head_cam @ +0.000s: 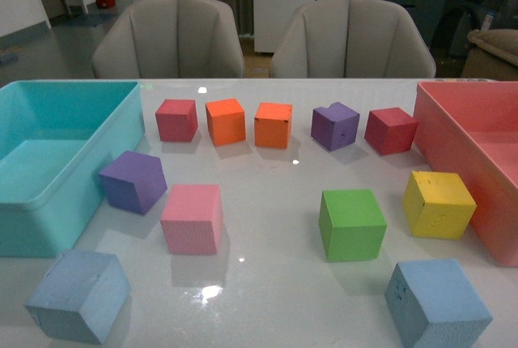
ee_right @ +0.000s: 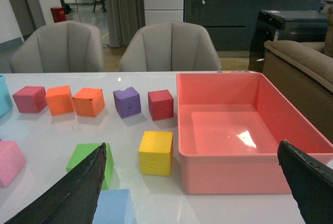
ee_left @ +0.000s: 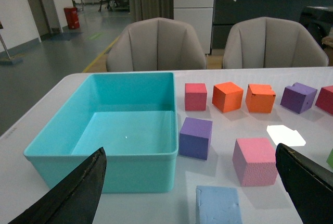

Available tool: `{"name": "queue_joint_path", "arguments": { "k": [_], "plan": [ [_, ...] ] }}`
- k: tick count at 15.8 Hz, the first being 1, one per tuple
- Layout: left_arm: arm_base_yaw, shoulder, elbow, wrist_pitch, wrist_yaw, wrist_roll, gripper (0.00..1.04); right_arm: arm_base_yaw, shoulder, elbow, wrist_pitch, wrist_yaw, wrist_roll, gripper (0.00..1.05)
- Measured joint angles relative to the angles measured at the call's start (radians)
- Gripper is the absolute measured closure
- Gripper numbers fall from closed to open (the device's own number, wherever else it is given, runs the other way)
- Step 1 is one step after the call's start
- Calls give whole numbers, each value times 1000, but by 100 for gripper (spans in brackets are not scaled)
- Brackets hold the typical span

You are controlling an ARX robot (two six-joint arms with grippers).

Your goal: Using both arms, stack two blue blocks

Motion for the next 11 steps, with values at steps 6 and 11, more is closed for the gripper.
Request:
{"name": "queue_joint_path", "arguments": {
  "k": [6,11],
  "plan": [
    [0,0,0,0,0,0,7,0,0,0,0,0,0,6],
    [0,0,0,0,0,0,7,0,0,0,0,0,0,6]
  ]
}}
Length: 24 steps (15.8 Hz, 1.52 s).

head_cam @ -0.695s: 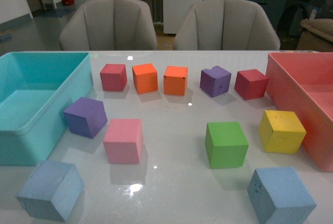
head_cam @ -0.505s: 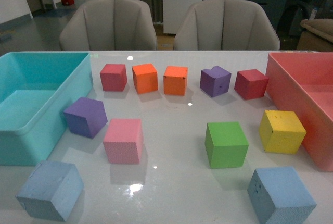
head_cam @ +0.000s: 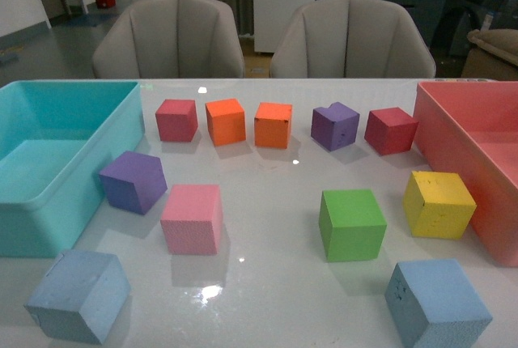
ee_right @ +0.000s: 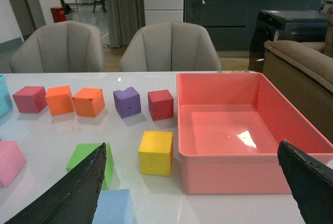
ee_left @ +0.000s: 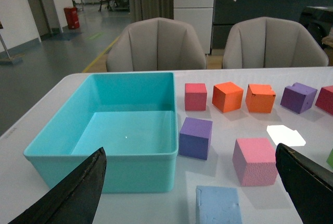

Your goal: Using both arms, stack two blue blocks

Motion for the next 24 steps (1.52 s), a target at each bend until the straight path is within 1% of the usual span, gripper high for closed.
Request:
{"name": "queue_joint_path", "arguments": {
  "k": [9,10,11,12,14,15,16,18,20,24],
  "plan": [
    [0,0,0,0,0,0,7,0,0,0,0,0,0,6],
    [0,0,0,0,0,0,7,-17,25,5,-10,-59,19,6],
    [0,0,0,0,0,0,7,-27,149,28,78,-103,39,6],
    [0,0,0,0,0,0,7,-18,278,75,197,-105,47,6],
    [0,0,0,0,0,0,7,38,556,198,430,-82,47,6],
    [0,0,0,0,0,0,7,55,744,274,481,-80,49,6],
    [0,0,0,0,0,0,7,69,916,333,488,-53,50,6],
    [0,0,0,0,0,0,7,123,1228,404,433,-29,50,6],
    [0,0,0,0,0,0,7,162,1391,414,410,-19,51,6],
    [0,0,0,0,0,0,7,228,1557,430,431,-4,93,6]
  ]
}}
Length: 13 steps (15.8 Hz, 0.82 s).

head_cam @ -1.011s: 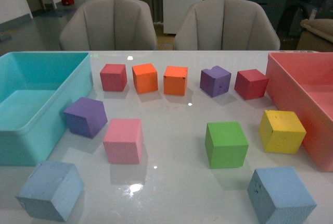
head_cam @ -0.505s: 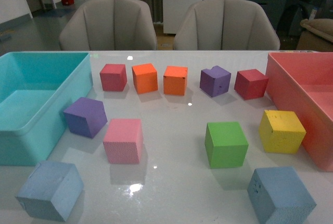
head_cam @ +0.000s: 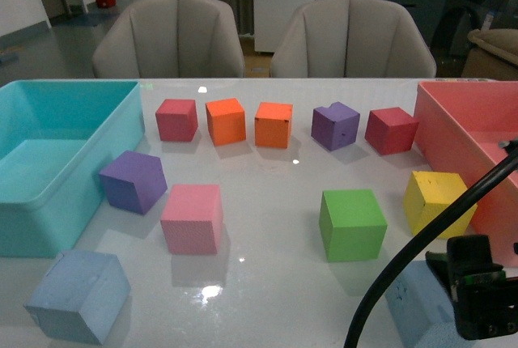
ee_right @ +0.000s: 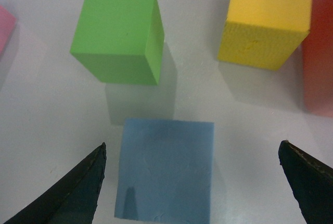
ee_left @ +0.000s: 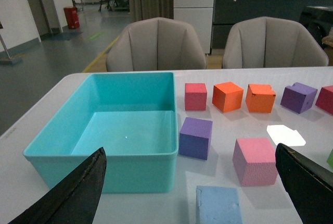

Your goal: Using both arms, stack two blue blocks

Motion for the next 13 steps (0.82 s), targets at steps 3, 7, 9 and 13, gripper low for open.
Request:
{"name": "queue_joint_path", "arguments": {
  "k": [3,7,9,13],
  "plan": [
    [0,0,0,0,0,0,7,34,74,27,15,-4,43,6],
    [0,0,0,0,0,0,7,66,174,48,48,0,73,6],
    [0,0,0,0,0,0,7,67,257,48,109,7,77,6],
    [0,0,0,0,0,0,7,67,338,26,207,13,80,7]
  ]
}}
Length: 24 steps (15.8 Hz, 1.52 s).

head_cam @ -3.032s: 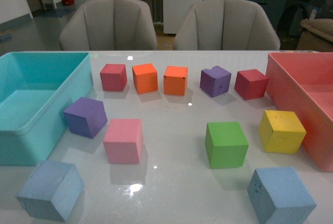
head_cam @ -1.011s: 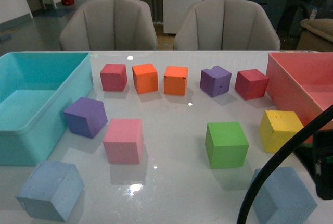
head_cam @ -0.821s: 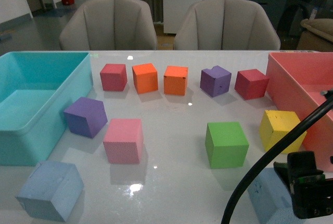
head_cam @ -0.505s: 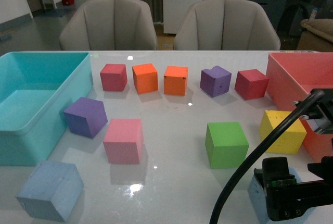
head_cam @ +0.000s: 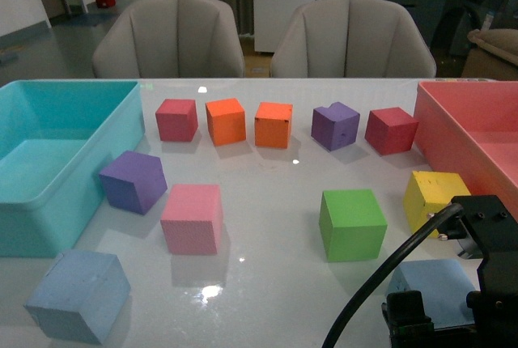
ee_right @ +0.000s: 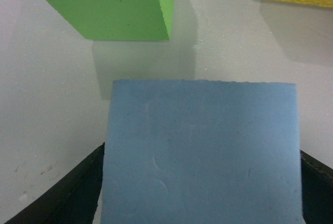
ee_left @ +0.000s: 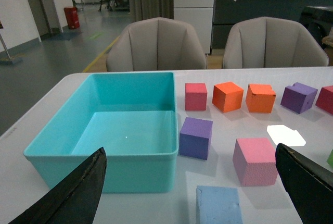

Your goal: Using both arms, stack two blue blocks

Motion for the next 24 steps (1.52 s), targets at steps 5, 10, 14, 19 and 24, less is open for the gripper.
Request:
{"name": "queue_joint_path", "arguments": {
  "k": [5,10,14,19,24],
  "plan": [
    [0,0,0,0,0,0,7,-23,-64,-58,0,-14,-1,53],
    [0,0,0,0,0,0,7,-48,-225,-82,-93,-43,-12,59],
    [0,0,0,0,0,0,7,-31,-393,72,-258,-51,-12,61],
    [0,0,0,0,0,0,7,82,-79,490,-368,7,11,61],
    [0,0,0,0,0,0,7,126,291,936,-562,32,71,61]
  ]
}}
